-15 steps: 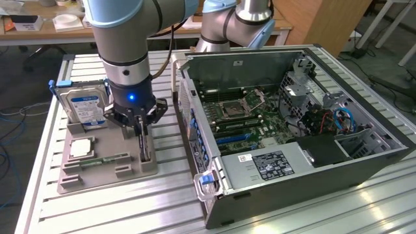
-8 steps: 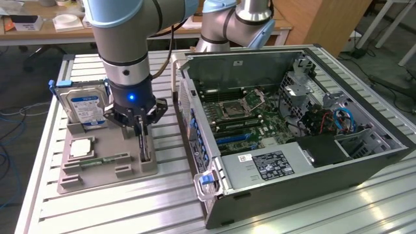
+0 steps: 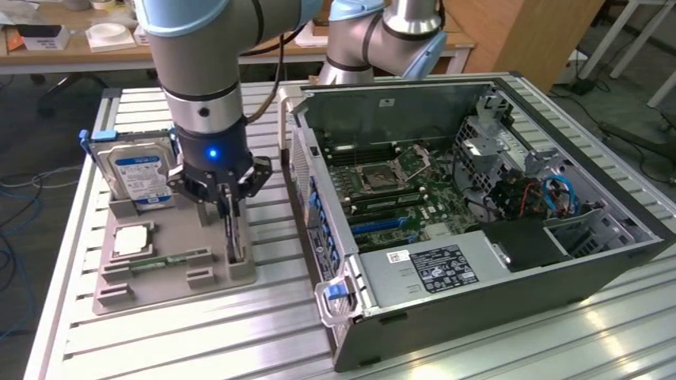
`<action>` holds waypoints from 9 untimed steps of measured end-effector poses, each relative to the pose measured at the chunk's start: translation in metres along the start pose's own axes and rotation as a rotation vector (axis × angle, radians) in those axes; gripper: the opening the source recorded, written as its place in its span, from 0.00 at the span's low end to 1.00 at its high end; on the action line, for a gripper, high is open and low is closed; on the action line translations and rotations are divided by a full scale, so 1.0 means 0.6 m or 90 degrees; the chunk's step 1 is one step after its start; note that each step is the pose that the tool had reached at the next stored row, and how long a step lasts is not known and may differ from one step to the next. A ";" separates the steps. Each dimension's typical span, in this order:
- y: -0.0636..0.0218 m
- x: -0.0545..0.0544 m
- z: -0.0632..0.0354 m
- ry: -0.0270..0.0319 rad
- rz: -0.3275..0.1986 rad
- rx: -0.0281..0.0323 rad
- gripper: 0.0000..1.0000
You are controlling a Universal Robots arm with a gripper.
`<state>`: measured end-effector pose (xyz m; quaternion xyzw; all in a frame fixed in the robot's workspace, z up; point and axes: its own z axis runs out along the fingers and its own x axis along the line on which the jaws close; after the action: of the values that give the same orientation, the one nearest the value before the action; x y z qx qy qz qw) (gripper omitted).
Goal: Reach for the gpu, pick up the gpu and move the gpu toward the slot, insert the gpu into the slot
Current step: 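Pick up the gpu and move the gpu toward the slot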
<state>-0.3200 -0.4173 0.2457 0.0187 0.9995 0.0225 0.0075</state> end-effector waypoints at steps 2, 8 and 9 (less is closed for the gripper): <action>0.000 0.000 -0.010 -0.0001 0.000 0.0000 0.26; 0.002 -0.001 -0.036 -0.0001 0.000 0.0000 0.26; 0.002 -0.001 -0.040 -0.0001 0.000 -0.0001 0.26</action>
<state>-0.3200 -0.4172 0.2694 0.0187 0.9995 0.0225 0.0075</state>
